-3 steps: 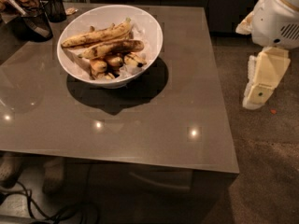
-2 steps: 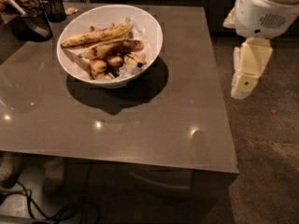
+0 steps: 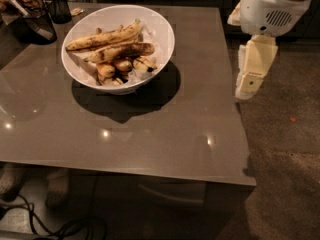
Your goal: Pick banana from white bowl
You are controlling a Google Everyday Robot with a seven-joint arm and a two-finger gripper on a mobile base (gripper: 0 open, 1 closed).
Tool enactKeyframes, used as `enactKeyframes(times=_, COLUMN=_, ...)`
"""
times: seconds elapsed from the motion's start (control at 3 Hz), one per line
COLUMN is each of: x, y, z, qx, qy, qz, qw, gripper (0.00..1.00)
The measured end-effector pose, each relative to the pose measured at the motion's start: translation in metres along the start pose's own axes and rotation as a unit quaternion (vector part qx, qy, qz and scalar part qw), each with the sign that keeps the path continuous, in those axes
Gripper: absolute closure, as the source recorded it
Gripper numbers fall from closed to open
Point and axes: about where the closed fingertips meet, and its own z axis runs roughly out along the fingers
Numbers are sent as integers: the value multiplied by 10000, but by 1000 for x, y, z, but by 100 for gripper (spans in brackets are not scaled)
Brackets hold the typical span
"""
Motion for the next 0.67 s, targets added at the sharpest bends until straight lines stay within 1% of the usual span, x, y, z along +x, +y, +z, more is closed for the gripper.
enactKeyframes(times=0.33, x=-43, y=-9, z=-2, qx=63, qy=27, qz=-603, qw=9982, gripper=0)
enactKeyframes(times=0.67, x=-91, y=-17, z=0, qx=100, qy=195, qz=-1252, qw=9919, gripper=0)
